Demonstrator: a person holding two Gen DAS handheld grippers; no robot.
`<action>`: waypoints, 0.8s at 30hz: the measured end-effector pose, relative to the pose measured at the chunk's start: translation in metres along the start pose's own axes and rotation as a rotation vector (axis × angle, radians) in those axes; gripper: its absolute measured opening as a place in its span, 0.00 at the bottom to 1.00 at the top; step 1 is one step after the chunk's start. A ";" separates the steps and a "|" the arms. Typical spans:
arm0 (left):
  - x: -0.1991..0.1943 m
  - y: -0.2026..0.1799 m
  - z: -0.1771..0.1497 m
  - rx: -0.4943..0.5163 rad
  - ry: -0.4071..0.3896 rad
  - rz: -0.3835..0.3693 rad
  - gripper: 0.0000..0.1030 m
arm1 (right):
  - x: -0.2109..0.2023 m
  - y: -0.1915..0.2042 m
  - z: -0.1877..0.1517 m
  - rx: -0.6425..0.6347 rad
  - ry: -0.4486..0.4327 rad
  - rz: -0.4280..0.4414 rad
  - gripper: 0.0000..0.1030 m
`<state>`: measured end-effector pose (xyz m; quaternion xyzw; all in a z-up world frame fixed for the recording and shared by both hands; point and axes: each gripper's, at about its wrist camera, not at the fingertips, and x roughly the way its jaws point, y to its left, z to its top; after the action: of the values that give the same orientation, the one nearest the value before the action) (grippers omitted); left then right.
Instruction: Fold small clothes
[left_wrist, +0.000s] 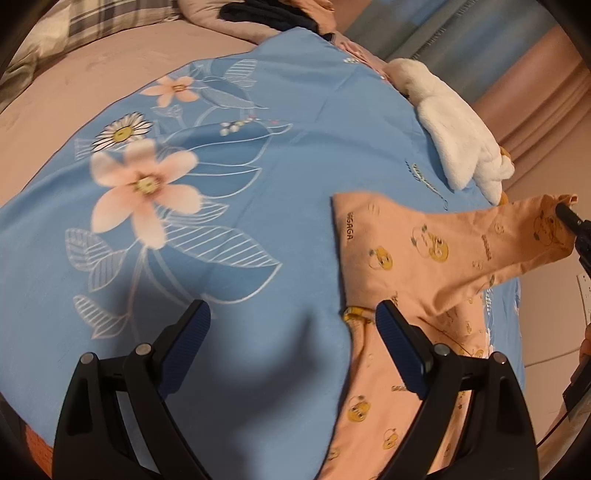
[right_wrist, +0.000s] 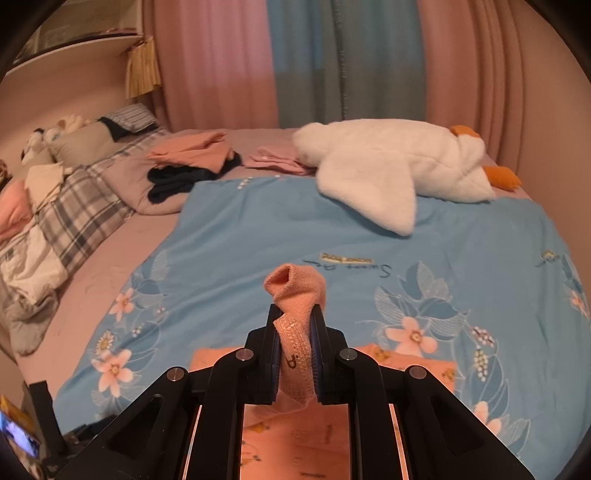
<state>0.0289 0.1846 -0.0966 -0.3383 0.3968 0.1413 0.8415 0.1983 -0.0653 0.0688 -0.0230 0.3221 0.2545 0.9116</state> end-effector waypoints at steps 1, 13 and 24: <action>0.002 -0.003 0.002 0.005 0.002 -0.005 0.88 | 0.000 -0.005 -0.001 0.009 0.000 -0.006 0.15; 0.039 -0.042 0.018 0.089 0.067 -0.060 0.61 | 0.003 -0.048 -0.014 0.079 0.026 -0.053 0.15; 0.073 -0.075 0.020 0.179 0.138 -0.100 0.26 | 0.008 -0.075 -0.025 0.136 0.046 -0.074 0.15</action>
<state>0.1257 0.1409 -0.1088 -0.2899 0.4475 0.0396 0.8450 0.2246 -0.1319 0.0349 0.0215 0.3584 0.1976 0.9121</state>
